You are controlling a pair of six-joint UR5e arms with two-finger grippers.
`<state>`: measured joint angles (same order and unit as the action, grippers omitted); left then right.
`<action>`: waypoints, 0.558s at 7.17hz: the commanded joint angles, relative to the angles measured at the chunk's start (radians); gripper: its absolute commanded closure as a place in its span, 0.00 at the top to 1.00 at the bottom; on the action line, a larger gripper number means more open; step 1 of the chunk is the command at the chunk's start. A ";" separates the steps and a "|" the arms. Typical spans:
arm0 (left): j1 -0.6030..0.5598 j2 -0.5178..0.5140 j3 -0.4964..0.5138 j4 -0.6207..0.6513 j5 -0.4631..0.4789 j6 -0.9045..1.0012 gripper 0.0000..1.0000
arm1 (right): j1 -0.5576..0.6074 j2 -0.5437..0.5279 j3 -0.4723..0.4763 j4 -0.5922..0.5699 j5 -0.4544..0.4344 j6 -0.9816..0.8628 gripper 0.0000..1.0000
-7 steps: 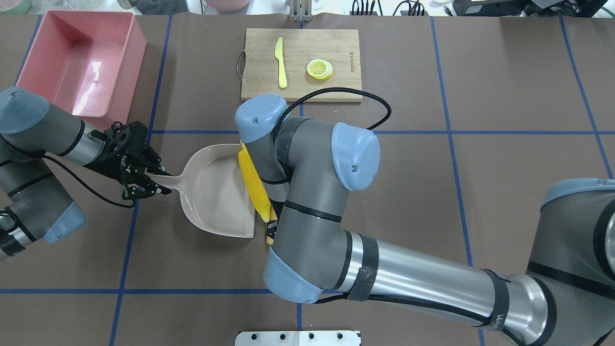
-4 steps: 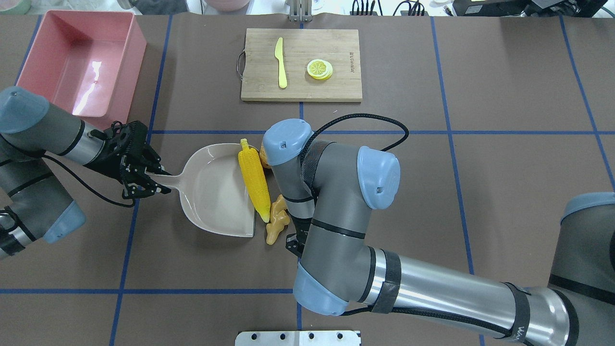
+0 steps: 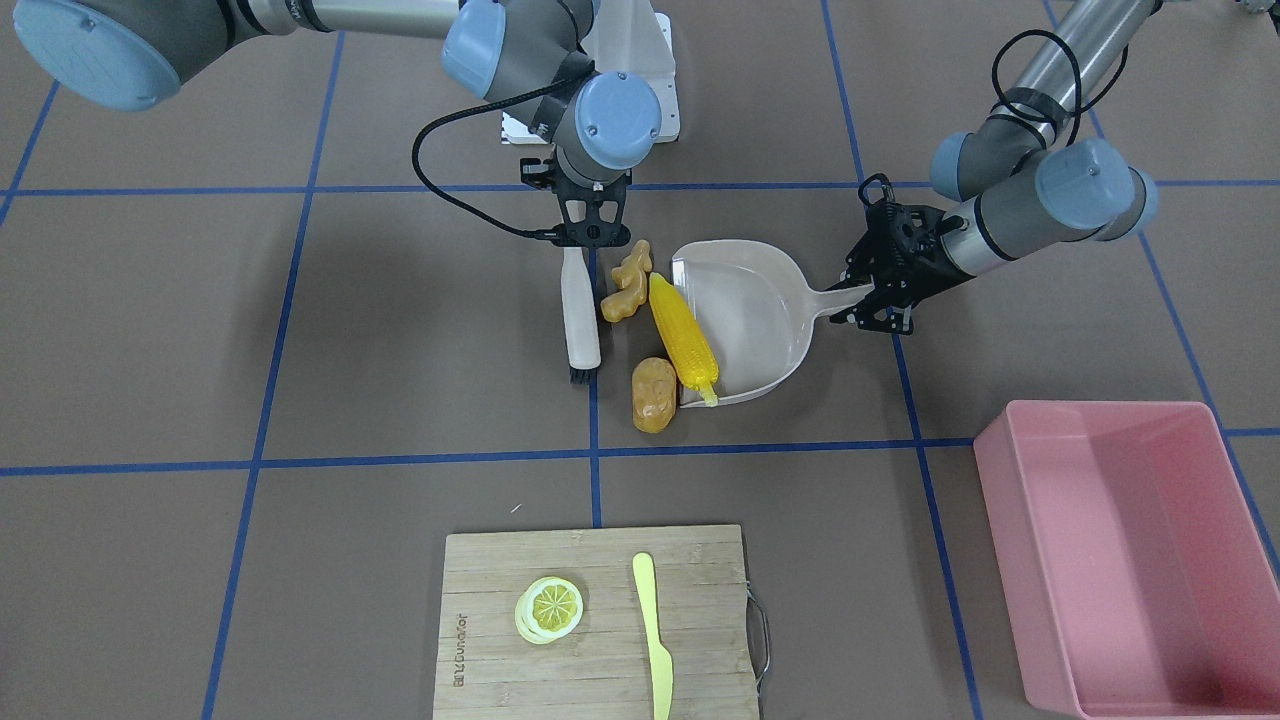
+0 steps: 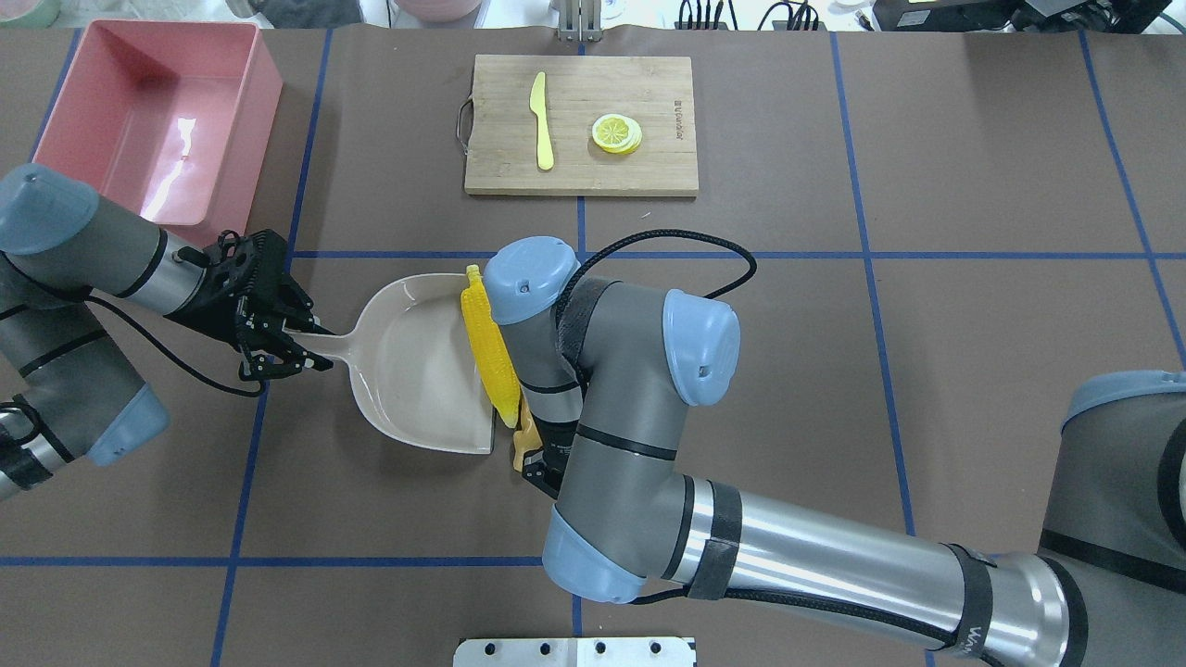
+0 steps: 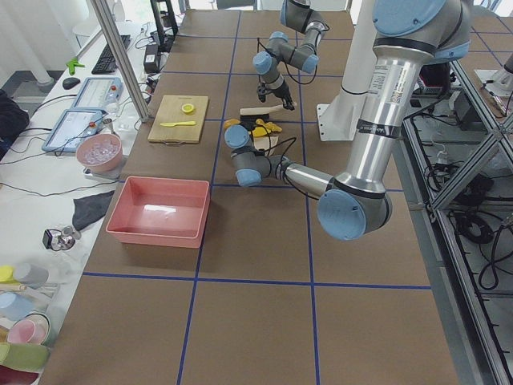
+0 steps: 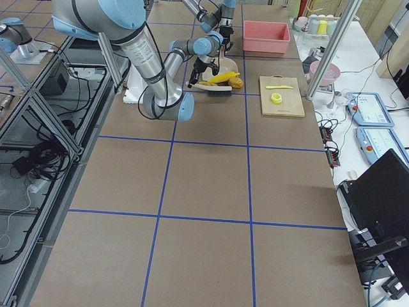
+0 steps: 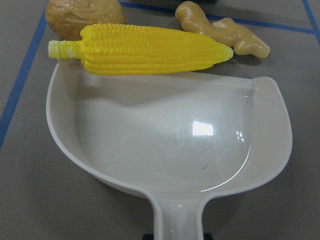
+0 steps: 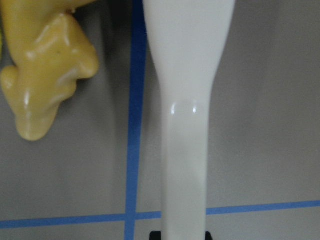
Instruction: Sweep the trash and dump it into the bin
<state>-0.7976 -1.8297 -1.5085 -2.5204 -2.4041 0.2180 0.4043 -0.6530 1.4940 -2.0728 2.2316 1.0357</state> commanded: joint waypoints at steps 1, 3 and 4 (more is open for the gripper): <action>0.000 -0.006 0.005 0.000 0.000 0.000 0.00 | 0.001 0.029 -0.046 0.084 0.008 0.032 0.00; 0.000 -0.006 0.005 0.000 0.000 0.000 0.00 | 0.001 0.090 -0.116 0.105 0.011 0.032 0.00; 0.000 -0.008 0.005 0.000 0.000 0.000 0.00 | 0.008 0.129 -0.151 0.105 0.013 0.029 0.00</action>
<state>-0.7977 -1.8365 -1.5034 -2.5203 -2.4037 0.2178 0.4073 -0.5696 1.3881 -1.9732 2.2428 1.0661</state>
